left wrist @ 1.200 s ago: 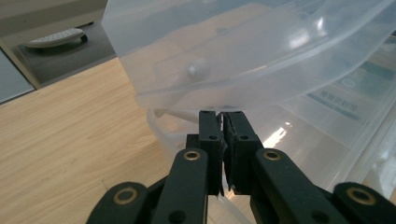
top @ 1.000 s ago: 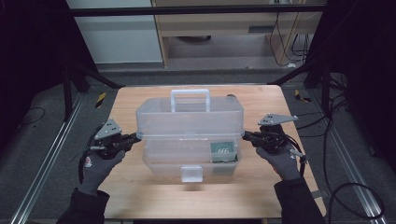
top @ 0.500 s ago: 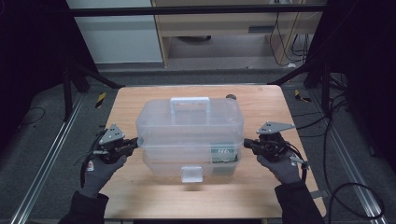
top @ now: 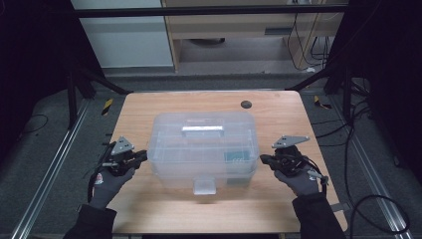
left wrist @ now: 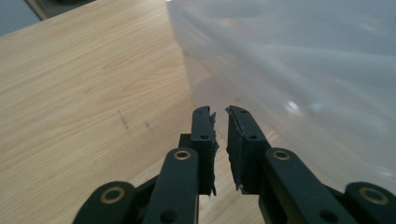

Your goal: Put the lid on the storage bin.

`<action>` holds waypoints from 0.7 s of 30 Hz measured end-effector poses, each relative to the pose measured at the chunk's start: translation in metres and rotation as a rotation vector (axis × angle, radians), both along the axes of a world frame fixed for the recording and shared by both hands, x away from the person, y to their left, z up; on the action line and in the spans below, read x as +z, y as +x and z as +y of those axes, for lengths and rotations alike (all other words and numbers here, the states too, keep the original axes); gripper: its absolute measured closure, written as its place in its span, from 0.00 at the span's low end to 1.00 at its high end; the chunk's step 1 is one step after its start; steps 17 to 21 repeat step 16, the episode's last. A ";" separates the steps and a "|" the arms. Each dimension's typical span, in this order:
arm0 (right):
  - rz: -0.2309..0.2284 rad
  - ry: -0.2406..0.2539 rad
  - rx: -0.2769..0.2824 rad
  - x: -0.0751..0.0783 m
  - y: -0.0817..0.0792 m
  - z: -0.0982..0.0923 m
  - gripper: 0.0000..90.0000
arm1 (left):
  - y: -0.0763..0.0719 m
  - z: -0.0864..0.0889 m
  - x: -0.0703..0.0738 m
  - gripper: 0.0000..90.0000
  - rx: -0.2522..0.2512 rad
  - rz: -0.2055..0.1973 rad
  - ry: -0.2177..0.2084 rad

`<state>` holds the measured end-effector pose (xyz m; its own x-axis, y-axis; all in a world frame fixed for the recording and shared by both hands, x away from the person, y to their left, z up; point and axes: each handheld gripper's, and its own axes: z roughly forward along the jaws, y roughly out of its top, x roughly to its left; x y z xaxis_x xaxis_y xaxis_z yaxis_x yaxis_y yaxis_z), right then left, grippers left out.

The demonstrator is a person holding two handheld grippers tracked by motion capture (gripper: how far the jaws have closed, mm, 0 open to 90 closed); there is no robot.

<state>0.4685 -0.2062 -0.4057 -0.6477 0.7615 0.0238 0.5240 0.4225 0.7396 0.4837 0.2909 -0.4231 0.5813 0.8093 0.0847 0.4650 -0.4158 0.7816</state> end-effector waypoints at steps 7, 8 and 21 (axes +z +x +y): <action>0.013 0.013 -0.165 -0.022 0.013 -0.029 0.80 | 0.010 0.018 -0.017 0.70 0.106 -0.004 -0.029; 0.012 0.020 -0.183 -0.024 0.014 -0.032 0.79 | 0.012 0.022 -0.021 0.70 0.131 -0.001 -0.021; -0.056 0.024 -0.297 -0.039 0.020 -0.055 0.55 | 0.021 0.036 -0.039 0.50 0.190 -0.004 -0.007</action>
